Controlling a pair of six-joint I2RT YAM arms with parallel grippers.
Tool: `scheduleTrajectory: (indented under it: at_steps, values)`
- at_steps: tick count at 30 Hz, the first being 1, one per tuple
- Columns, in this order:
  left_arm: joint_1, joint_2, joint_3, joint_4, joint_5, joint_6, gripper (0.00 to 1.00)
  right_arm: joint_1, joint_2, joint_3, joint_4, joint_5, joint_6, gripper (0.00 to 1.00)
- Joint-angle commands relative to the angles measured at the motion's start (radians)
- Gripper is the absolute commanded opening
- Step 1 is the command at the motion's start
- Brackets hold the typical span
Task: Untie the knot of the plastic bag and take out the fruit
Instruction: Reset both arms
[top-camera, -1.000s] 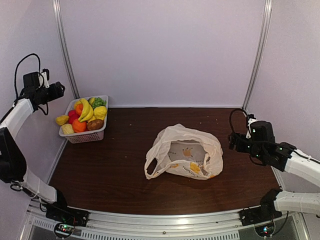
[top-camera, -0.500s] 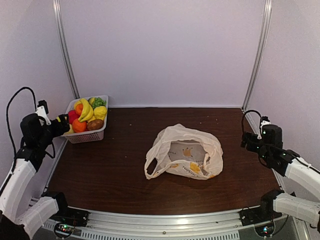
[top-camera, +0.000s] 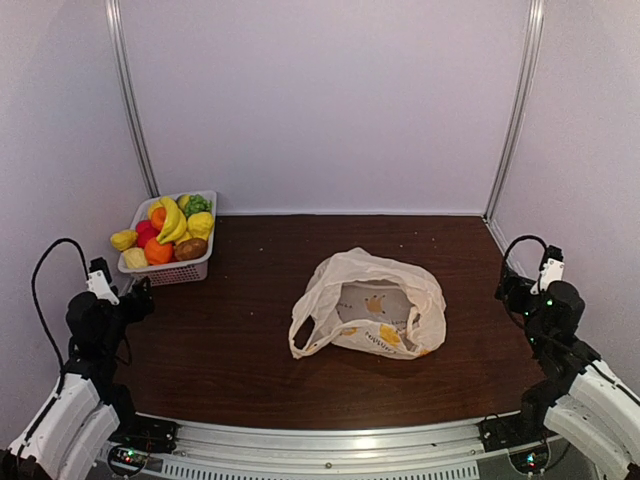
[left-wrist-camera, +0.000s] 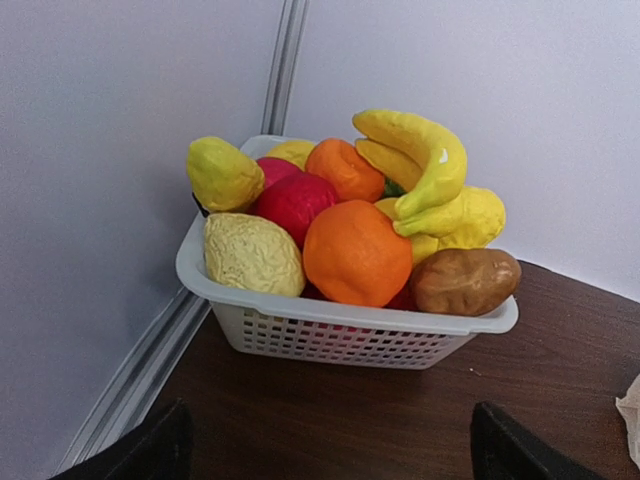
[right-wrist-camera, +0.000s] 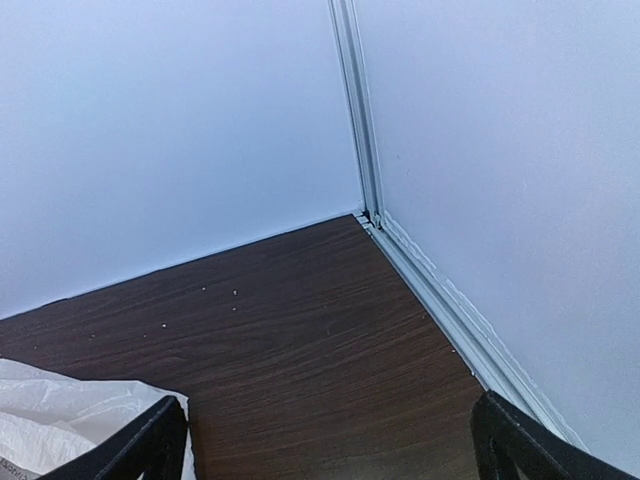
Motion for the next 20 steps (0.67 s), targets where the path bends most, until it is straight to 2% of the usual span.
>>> scheduleTrajectory:
  at_steps: [1, 7, 20]
  values:
    - [-0.006, -0.027, 0.0, 0.136, -0.007, 0.05, 0.98, -0.006, -0.034, -0.025, 0.052, 0.02, -0.029, 1.0]
    - [-0.006, -0.035, -0.016, 0.142, -0.005, 0.122, 0.98, -0.006, -0.07, -0.037, 0.047, 0.011, -0.033, 1.0]
    - [-0.006, -0.052, -0.019, 0.127, -0.03, 0.11, 0.98, -0.006, -0.089, -0.046, 0.052, 0.006, -0.034, 1.0]
